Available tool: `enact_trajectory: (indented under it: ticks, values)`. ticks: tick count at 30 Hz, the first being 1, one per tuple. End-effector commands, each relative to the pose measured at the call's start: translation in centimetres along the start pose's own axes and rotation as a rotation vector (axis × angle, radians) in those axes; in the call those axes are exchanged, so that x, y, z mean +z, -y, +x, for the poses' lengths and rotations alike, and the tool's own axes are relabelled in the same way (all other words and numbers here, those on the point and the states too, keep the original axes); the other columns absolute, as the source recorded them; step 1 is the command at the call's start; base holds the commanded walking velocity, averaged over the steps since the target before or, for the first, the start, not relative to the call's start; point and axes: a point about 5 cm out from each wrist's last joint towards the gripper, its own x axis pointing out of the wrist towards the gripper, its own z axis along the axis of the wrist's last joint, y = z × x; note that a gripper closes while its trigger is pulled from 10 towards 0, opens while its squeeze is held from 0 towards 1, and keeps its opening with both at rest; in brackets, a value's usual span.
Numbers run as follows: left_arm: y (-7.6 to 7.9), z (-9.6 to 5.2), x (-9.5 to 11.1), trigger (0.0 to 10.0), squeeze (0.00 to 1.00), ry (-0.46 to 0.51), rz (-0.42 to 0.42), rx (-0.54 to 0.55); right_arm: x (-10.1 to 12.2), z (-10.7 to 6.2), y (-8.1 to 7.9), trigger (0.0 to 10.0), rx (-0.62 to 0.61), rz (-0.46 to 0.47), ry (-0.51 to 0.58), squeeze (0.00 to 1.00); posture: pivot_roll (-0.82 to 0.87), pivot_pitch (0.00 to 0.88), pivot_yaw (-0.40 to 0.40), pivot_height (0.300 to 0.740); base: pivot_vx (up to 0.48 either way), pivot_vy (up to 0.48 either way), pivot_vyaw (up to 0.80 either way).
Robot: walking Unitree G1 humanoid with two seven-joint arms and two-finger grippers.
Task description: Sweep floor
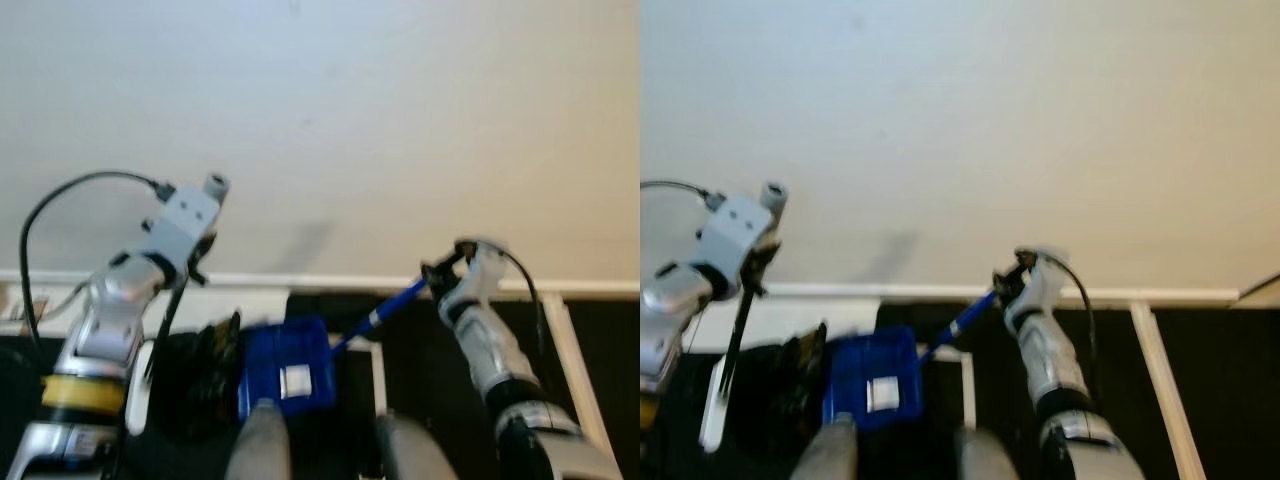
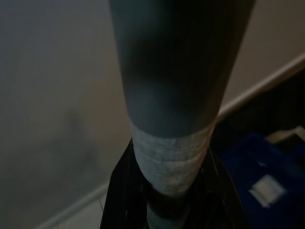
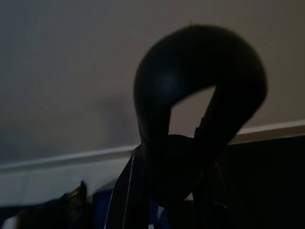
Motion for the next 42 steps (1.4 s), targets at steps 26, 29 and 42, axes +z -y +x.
enact_trajectory:
  ticks: [26,29,42]
  values:
    - [-1.5,1.3,-3.6,10.0,0.00,-0.058,0.009,0.178,2.1,0.8,-0.4,10.0,0.030,-0.094,0.011,0.00,0.12,0.093,-0.098,0.740,0.000,0.092,0.00]
    - [-1.4,1.2,-3.6,10.0,0.00,-0.055,0.020,0.172,2.1,0.9,-0.3,10.0,0.033,-0.106,0.006,0.00,0.12,0.094,-0.101,0.740,0.000,0.480,0.00]
    - [-2.5,0.8,-3.8,10.0,0.00,-0.063,0.074,0.196,2.3,0.8,0.4,10.0,0.014,-0.145,-0.016,0.00,0.13,0.096,-0.104,0.740,0.000,0.111,0.00]
